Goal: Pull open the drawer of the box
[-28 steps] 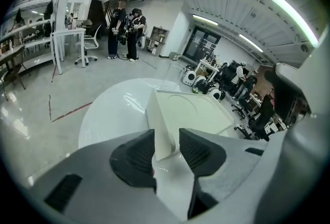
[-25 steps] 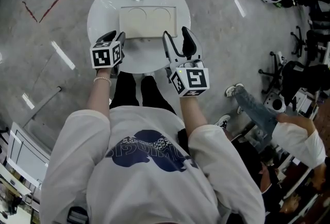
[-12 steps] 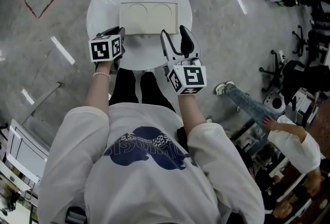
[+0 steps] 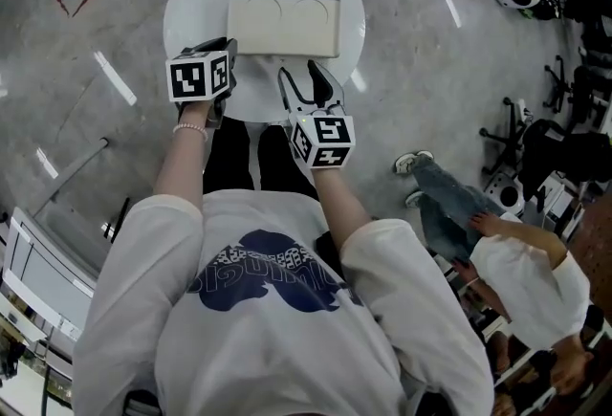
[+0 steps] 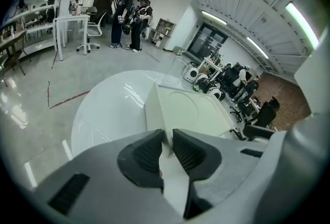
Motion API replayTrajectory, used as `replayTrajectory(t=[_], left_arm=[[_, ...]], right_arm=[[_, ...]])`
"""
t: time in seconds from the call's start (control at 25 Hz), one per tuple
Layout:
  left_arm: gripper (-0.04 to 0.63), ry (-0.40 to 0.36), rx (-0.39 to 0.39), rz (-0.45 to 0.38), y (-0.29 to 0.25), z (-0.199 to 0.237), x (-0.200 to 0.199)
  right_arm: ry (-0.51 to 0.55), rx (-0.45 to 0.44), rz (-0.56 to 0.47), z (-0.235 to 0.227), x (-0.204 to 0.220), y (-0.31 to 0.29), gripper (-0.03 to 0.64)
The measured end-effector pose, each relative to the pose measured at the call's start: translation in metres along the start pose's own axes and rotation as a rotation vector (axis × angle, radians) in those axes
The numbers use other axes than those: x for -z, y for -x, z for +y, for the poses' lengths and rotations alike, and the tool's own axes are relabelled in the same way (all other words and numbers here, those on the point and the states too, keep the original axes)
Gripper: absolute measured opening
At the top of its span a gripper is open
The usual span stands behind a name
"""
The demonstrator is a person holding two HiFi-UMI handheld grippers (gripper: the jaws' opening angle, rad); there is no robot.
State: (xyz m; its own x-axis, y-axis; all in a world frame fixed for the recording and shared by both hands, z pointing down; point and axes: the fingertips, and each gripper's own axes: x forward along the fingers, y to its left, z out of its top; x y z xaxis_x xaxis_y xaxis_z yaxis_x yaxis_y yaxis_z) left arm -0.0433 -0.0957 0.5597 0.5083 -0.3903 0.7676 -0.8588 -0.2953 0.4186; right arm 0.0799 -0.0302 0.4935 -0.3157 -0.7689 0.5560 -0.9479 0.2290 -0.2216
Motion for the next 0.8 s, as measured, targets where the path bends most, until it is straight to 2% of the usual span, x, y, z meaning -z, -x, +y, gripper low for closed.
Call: replayTrajectory(t=[0.36, 0.8], left_arm=[[0.074, 0.039, -0.007, -0.005, 0.001, 0.001, 0.001], [0.074, 0.057, 0.004, -0.013, 0.001, 0.002, -0.001]], right_arm=[[-0.094, 0.045, 0.217, -0.005, 0.060, -0.037, 0.227], [-0.172, 0.087, 0.466, -0.014, 0.095, -0.069, 0.213]])
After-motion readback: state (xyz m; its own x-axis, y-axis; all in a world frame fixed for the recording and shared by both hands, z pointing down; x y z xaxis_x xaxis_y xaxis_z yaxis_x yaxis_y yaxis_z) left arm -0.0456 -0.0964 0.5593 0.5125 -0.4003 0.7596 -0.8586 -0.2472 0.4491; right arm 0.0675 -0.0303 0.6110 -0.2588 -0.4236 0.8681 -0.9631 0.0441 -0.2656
